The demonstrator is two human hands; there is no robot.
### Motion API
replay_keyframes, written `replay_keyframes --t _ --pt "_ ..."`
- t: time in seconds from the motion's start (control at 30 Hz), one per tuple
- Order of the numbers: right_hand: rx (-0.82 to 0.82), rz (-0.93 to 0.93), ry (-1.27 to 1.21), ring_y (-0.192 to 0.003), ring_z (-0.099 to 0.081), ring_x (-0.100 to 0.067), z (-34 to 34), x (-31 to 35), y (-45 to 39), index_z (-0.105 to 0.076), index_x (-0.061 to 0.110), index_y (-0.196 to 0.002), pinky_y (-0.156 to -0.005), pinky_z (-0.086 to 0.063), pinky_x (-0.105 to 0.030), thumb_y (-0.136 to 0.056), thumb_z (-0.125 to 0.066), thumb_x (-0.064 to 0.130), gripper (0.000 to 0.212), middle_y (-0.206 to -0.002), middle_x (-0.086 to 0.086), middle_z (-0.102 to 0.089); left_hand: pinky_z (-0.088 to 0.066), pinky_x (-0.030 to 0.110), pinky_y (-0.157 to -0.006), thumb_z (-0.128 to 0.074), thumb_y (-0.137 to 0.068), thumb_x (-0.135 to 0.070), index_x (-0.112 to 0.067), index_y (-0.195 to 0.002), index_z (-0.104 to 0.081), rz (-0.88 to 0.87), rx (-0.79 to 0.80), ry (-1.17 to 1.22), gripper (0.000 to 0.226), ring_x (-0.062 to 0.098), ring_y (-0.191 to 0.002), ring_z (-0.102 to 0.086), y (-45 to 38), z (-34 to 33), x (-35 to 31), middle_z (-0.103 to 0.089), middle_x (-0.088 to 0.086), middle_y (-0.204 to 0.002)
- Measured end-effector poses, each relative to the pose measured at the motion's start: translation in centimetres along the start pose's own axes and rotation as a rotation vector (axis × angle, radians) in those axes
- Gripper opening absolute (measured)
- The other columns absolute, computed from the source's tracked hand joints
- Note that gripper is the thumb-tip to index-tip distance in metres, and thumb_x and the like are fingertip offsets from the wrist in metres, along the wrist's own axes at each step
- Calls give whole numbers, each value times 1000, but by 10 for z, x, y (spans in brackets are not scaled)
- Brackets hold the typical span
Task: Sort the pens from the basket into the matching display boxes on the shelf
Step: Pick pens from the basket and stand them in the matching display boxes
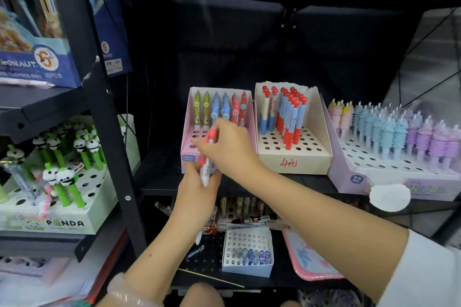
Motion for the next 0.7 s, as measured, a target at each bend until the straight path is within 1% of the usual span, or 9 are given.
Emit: replay_keyframes --t 0.07,0.13,0.23,0.33,0.37,0.43,0.5,0.6,0.7 --pt "-4 -47 -89 -69 -54 -14 4 -5 1 -48 16 -71 -60 -44 -24 -84 -66 29 26 -74 -1 -57 -34 23 -53 -55 -91 -25 -20 -88 -40 1 -23 7 16 11 -64 -43 0 -1 -1 -50 0 -79" --pt "-4 -116 -176 -70 -55 -12 8 -12 3 -51 17 -74 -65 -47 -26 -84 -67 30 22 -76 1 -58 -35 17 -50 -56 -91 -23 -17 -92 -39 -25 -60 -9 18 11 -63 -43 1 -3 -2 -50 0 -79" --pt "-38 -215 -251 -69 -54 -10 13 -20 6 -47 20 -74 -67 -49 -30 -83 -67 32 26 -72 5 -54 -36 11 -45 -60 -88 -15 -25 -86 -34 -118 -151 -33 27 8 -62 -46 2 -6 -5 -50 -4 -77" --pt "-69 -254 -286 -64 -56 -15 19 -23 9 -48 15 -67 -66 -52 -39 -81 -69 34 32 -73 -13 -63 -30 18 -45 -61 -87 -13 -26 -84 -32 -170 -205 -106 32 9 -61 -47 4 -9 -6 -49 -6 -76" --pt "-64 -254 -315 -60 -56 -16 20 -23 10 -48 14 -66 -62 -53 -39 -81 -70 32 32 -72 -17 -63 -31 20 -46 -62 -87 -13 -26 -85 -32 -179 -215 -117 32 9 -62 -48 3 -10 -7 -49 -8 -76" --pt "-42 -269 -402 -51 -57 -8 23 -25 11 -50 12 -71 -51 -52 -25 -81 -71 27 28 -67 -12 -61 -37 15 -47 -67 -84 -17 -30 -82 -33 -192 -199 -66 36 1 -65 -53 4 -11 -9 -50 -11 -78" --pt "-24 -315 -493 -45 -56 -2 27 -29 10 -54 11 -74 -52 -52 -17 -83 -70 21 21 -64 -3 -60 -38 7 -49 -68 -82 -22 -32 -80 -34 -203 -159 -6 36 -14 -62 -50 5 -11 -11 -49 -11 -78" --pt "32 -372 -649 -55 -61 -4 34 -35 10 -65 6 -87 -64 -56 -16 -87 -64 14 9 -71 -3 -63 -36 6 -47 -55 -91 -25 -28 -81 -36 -183 -135 28 21 -10 -54 -45 5 -10 -8 -45 -7 -72" --pt "46 -326 -732 -76 -66 -7 44 -35 3 -62 6 -111 -75 -56 -19 -90 -58 9 22 -94 -4 -68 -33 8 -46 -39 -96 -21 -19 -91 -41 -104 -104 90 6 -1 -56 -43 1 -10 -1 -42 -5 -73"
Point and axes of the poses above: each hand's wrist, its own y-axis away from the middle knuckle, its own z-axis out of the back of the hand, x = y × z, the point moved 3 cm from there along -y, towards the middle knuckle
